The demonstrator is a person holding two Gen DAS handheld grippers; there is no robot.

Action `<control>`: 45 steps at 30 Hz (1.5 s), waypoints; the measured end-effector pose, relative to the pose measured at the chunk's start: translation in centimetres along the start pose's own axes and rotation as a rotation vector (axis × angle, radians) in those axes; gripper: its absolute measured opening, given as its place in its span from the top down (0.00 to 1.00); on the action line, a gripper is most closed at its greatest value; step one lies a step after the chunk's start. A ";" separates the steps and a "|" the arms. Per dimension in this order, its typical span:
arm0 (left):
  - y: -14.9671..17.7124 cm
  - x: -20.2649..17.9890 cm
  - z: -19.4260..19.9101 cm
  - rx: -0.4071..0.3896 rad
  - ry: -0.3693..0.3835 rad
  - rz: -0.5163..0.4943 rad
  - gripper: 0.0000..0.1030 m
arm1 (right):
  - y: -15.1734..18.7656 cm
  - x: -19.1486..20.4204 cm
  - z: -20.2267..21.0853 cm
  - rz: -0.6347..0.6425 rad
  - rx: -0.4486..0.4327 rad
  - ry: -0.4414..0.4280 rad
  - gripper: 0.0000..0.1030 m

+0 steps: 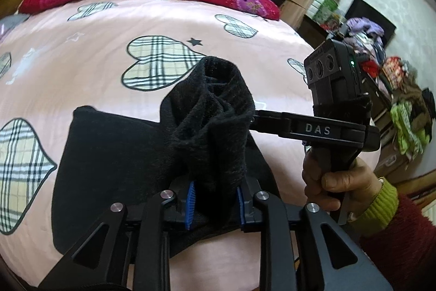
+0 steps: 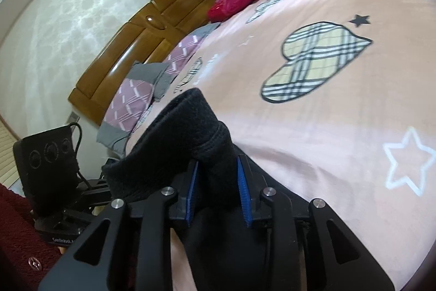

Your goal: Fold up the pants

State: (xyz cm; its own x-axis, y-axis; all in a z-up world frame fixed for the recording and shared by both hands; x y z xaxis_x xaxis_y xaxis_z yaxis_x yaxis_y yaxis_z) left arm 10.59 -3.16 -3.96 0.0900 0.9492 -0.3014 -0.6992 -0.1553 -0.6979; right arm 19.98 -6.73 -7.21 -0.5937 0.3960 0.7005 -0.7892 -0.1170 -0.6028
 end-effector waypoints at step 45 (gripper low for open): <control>-3.3 12.5 5.0 -0.005 -0.044 0.162 0.26 | 3.4 4.2 8.0 -0.070 -0.214 0.561 0.09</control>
State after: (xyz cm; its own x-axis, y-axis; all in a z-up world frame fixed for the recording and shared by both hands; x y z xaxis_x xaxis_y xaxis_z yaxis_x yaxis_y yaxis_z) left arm 10.46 10.54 -2.21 -0.0549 0.9226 -0.3818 -0.6987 -0.3086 -0.6454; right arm 13.60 -12.72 -3.28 -0.3224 0.8226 0.4683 -0.7398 0.0897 -0.6668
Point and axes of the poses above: each gripper's, at about its wrist camera, not at the fingertips, and z roughly against the way its jaws point, x to its left, y to its underside, the point moved 7 cm from there along -z, roughly the way its jaws point, and after that the axes turned 9 degrees about -x, right-handed, at the moved point
